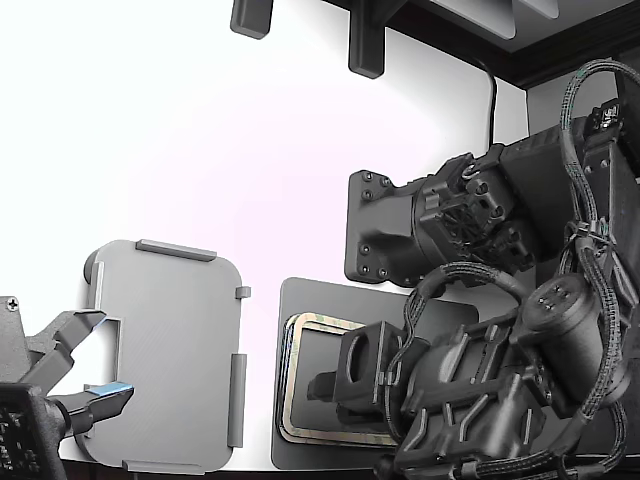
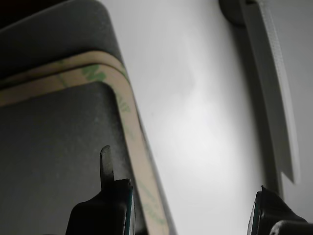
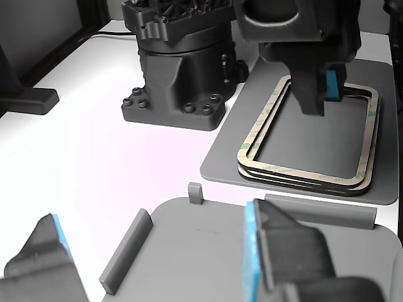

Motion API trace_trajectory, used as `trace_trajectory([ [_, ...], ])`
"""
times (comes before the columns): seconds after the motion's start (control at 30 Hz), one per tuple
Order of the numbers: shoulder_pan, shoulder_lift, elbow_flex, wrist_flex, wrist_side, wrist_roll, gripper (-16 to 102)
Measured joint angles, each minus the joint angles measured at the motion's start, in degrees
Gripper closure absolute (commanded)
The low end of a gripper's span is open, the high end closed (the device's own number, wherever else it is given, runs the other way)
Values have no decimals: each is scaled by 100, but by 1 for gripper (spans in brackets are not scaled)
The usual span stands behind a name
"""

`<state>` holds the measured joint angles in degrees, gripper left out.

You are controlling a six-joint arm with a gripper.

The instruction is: Move top rectangular frame to the holder.

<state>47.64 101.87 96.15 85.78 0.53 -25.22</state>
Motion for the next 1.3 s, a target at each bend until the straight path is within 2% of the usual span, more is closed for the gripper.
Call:
trace_trajectory([
  [0.1,70,-193,105,-123,-79,-211,-12],
  [0.2,149,-352,167,-105,53,-527,-6],
  [0.3,211,-483,167,-62,264,-633,-7],
  [0.53,211,-650,352,-448,141,-861,-11],
  [0.67,211,-879,369,-589,70,-835,-2],
  [1.0,211,-940,694,-993,0,-782,5],
  [1.3,185,-1107,747,-1099,44,-571,17],
])
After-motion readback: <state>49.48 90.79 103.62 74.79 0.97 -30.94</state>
